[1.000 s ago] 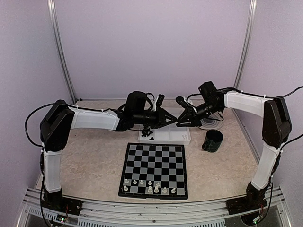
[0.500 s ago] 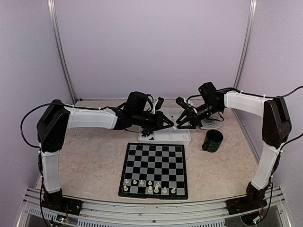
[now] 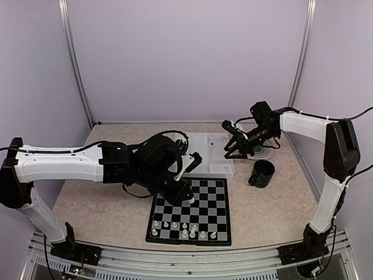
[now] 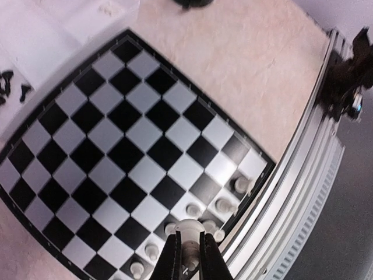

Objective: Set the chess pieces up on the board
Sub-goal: Place the bishop on c1.

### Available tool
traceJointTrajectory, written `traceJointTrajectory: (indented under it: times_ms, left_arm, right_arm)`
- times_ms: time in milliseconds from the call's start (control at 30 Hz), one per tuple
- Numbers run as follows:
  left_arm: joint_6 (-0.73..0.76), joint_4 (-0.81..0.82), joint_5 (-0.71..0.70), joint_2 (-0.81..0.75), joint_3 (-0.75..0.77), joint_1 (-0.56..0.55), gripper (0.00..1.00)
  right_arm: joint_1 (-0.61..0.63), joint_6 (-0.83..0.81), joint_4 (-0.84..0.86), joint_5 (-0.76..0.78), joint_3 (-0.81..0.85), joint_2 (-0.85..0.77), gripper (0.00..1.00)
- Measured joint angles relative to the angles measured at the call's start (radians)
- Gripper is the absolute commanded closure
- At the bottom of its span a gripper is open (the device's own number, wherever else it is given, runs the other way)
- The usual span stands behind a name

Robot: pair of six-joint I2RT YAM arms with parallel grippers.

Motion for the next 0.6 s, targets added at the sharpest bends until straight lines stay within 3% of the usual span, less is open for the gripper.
traceJointTrajectory:
  times_ms: [300, 600]
  left_arm:
    - [-0.027, -0.151, -0.088, 0.0, -0.157, -0.112, 1.0]
    - [-0.034, -0.144, -0.09, 0.022, -0.177, -0.127, 1.0]
  right_arm:
    - [0.0, 0.0, 0.0, 0.021, 0.0, 0.008, 0.46]
    - [0.0, 0.0, -0.002, 0.026, 0.0, 0.02, 0.45]
